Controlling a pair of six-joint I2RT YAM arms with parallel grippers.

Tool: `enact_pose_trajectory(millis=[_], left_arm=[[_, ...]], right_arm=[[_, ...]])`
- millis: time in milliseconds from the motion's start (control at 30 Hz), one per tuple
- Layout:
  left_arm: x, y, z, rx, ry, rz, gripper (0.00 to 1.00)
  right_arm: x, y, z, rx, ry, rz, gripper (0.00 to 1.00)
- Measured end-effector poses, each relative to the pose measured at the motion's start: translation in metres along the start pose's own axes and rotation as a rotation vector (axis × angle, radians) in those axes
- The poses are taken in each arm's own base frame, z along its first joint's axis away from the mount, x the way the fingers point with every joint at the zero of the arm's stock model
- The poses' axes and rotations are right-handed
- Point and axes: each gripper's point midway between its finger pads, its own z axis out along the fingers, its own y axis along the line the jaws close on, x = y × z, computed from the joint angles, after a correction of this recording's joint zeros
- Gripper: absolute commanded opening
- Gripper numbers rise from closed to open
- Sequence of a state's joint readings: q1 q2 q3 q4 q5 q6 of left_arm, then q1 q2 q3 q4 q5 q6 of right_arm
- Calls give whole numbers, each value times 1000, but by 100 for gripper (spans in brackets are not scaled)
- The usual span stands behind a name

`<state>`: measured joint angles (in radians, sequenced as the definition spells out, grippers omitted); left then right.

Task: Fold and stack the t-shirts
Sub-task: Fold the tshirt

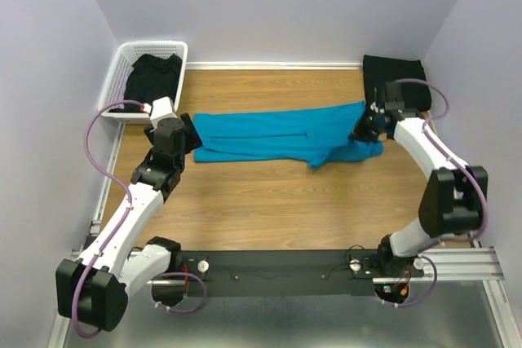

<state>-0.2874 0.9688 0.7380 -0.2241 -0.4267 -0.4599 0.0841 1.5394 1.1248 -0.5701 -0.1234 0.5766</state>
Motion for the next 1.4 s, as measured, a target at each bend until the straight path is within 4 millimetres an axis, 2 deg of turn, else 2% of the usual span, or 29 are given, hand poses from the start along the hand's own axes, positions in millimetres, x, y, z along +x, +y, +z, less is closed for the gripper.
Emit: enact_pose_trajectory(millis=[100, 400, 633, 733, 900, 1067, 1200, 1233, 1300, 1333, 1400], left_arm=[[0, 0, 0, -3, -1, 0, 78], [4, 2, 3, -14, 12, 7, 78], [7, 2, 6, -18, 22, 13, 77], [8, 2, 6, -18, 24, 13, 77], [10, 2, 7, -21, 30, 17, 77], [17, 3, 12, -30, 54, 28, 77], [28, 1, 18, -27, 93, 42, 77], [32, 0, 20, -23, 106, 45, 77], [40, -2, 23, -17, 137, 47, 77], [46, -4, 25, -12, 157, 47, 78], [58, -6, 29, -5, 201, 48, 78]], right_arm=[[-31, 15, 12, -11, -38, -19, 0], [-81, 36, 61, -14, -73, -63, 0], [-117, 56, 77, -52, -137, -106, 1], [-126, 59, 85, -61, -155, -123, 1], [-128, 59, 99, -64, -163, -141, 1], [-134, 61, 103, -78, -189, -148, 2], [-133, 60, 106, -81, -197, -145, 17], [-132, 59, 107, -78, -198, -148, 26], [-129, 54, 110, -68, -193, -153, 35], [-127, 52, 111, -63, -190, -166, 44], [-121, 48, 113, -50, -181, -194, 54]])
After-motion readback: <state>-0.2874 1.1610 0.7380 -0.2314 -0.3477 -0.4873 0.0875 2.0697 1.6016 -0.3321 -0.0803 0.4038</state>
